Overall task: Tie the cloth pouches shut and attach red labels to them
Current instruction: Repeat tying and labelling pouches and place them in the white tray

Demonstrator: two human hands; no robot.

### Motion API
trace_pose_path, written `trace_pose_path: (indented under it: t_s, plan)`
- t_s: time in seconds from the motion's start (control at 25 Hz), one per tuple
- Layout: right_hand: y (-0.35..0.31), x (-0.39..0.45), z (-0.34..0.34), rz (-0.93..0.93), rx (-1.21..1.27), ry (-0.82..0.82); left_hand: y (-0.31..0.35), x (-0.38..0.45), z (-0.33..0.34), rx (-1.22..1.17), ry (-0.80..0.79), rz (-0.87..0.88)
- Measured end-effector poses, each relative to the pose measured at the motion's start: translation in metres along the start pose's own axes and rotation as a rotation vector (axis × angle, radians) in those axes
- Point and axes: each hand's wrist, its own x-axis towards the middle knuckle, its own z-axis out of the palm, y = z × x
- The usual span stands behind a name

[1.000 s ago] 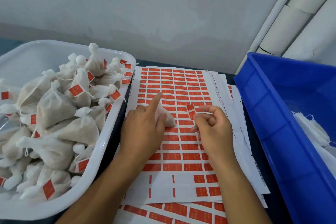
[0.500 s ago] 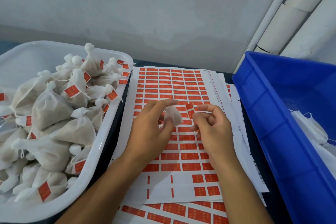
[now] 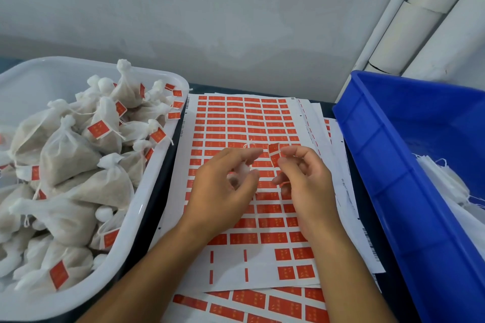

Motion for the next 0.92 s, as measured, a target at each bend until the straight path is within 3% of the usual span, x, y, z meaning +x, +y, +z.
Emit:
trace_pose_path:
  t_s: [0.4, 0.92]
  plan:
    - [-0.009, -0.005, 0.000, -0.099, 0.002, -0.112, 0.005, -0.003, 0.000, -0.160, -0.087, -0.074]
    - [-0.004, -0.010, 0.003, -0.254, -0.239, -0.114, 0.005, -0.004, 0.001, -0.203, -0.234, -0.005]
